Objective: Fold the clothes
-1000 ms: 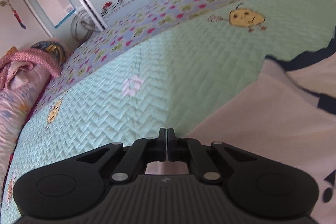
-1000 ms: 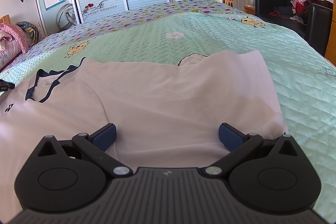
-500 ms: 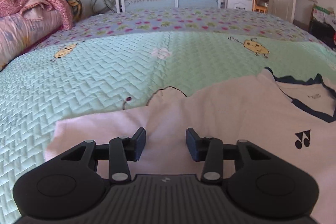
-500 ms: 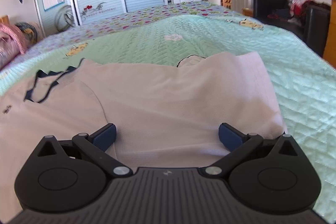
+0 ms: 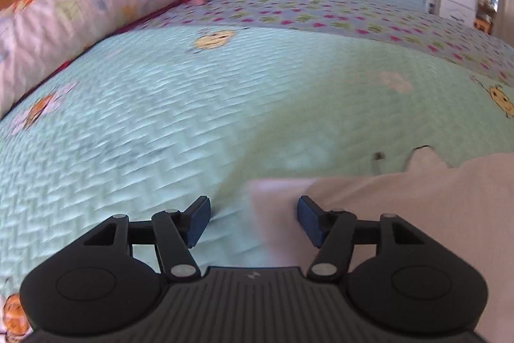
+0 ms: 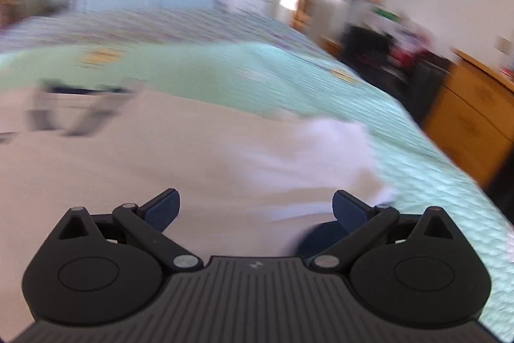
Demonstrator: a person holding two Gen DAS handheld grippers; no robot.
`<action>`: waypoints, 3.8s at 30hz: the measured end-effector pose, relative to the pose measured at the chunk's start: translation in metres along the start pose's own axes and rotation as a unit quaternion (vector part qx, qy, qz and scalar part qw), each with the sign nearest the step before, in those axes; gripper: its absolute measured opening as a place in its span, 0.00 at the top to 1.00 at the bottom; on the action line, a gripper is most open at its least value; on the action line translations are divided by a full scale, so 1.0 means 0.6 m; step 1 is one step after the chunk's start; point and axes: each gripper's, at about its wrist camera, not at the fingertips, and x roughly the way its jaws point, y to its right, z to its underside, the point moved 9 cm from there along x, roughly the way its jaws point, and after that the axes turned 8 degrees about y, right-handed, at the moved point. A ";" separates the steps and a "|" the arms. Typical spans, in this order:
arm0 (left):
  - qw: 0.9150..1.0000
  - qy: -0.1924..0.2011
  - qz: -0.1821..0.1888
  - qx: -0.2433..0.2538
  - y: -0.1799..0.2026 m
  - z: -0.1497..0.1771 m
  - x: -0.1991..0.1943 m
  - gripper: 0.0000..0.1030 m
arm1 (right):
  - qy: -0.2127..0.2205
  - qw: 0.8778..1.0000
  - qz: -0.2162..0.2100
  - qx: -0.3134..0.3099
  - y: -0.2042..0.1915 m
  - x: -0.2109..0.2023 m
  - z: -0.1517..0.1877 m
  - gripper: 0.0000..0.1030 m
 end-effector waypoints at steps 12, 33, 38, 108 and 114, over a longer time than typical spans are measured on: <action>0.981 -0.022 0.187 -0.053 -0.027 0.232 -0.365 0.39 | -0.162 0.955 -0.154 0.193 -0.076 -0.128 0.102 0.04; 0.978 -0.079 0.191 -0.035 -0.054 0.356 -0.575 0.35 | -0.206 0.938 -0.149 0.237 0.035 -0.435 0.249 0.05; 0.967 -0.044 0.244 0.059 0.032 0.363 -0.620 0.34 | -0.199 0.930 -0.192 0.241 -0.001 -0.489 0.264 0.05; 0.915 -0.056 0.204 -0.345 0.044 0.153 -0.233 0.28 | -0.150 0.930 -0.227 0.249 -0.274 -0.079 0.048 0.30; 0.880 -0.034 0.158 -0.447 0.013 0.117 -0.154 0.36 | -0.148 0.931 -0.226 0.245 -0.320 -0.041 0.027 0.30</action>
